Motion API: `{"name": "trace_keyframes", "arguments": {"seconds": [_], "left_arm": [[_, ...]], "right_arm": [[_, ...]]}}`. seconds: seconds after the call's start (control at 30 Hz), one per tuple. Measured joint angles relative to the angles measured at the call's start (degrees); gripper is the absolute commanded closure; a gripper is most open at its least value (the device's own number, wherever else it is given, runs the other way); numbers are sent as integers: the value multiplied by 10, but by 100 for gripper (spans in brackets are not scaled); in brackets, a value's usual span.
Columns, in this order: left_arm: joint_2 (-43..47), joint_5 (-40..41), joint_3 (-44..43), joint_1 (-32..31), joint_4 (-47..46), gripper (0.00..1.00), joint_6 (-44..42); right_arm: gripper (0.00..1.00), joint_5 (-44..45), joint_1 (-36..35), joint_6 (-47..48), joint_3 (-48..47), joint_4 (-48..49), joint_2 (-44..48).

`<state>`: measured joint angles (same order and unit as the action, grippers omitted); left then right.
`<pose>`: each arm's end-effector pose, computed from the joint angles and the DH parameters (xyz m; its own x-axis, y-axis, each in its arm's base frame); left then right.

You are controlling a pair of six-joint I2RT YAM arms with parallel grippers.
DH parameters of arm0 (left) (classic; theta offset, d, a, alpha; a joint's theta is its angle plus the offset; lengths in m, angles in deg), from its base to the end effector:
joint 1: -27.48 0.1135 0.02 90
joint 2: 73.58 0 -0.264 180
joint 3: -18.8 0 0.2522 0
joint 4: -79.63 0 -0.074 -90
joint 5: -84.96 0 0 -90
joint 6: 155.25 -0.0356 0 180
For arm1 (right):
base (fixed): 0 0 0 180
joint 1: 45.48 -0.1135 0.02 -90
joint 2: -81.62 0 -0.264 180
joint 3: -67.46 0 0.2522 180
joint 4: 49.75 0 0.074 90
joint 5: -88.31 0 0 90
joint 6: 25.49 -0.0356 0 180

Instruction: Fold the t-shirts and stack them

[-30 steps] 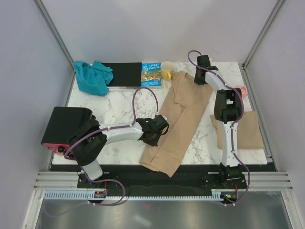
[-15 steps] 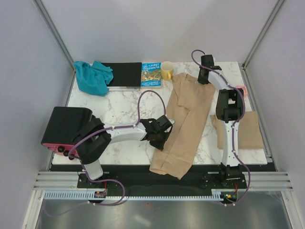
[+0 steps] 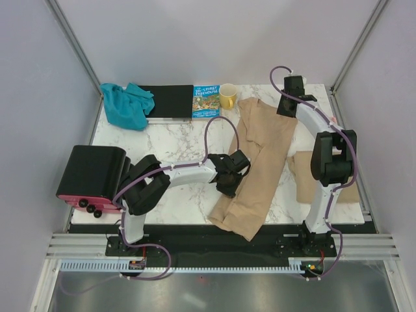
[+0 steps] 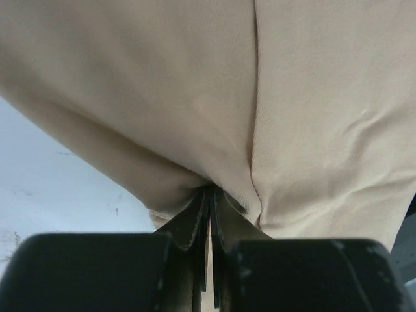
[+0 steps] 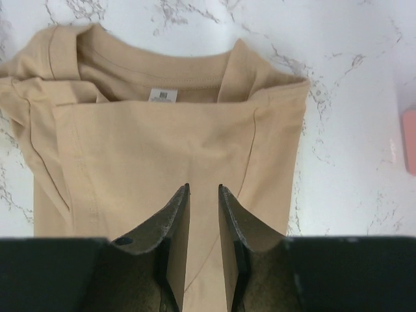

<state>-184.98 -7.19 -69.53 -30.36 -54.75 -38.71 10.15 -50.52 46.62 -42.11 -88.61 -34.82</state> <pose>0.2055 -0.3293 0.1584 -0.8249 0.4731 -0.3095 0.5417 0.8179 -0.1936 0.4628 0.0335 0.2418 -0.6614 0.2435 -0.7094 0.2731 0.9591 0.0746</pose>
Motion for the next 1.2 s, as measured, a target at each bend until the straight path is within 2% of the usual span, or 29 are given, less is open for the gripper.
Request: {"name": "trace_keyframes", "arguments": {"seconds": [0.23, 0.33, 0.5, 0.53, 0.63, 0.77, 0.93, 1.2], "left_arm": [[4, 21, 4, 0, -3, 92, 1], [19, 35, 23, 3, -6, 91, 4], [35, 52, 43, 9, -4, 92, 7], [35, 52, 43, 9, -4, 92, 7], [35, 55, 43, 9, -3, 92, 10], [35, 60, 43, 10, -2, 98, 11], [35, 68, 42, 17, 0, 98, 17], [22, 81, 24, 52, -3, 98, 26]], "right_arm": [[68, 9, -10, -5, 35, 3, -7], [71, 17, -14, -6, 35, -2, -16], [88, 22, -19, -8, 18, -25, -59], [94, 22, -19, -9, 12, -30, -70], [100, 24, -19, -11, -11, -42, -95], [100, 29, -19, -14, -24, -49, -105], [100, 35, -19, -14, -68, -62, -133], [100, 26, -21, -13, -193, -94, -206]]}}
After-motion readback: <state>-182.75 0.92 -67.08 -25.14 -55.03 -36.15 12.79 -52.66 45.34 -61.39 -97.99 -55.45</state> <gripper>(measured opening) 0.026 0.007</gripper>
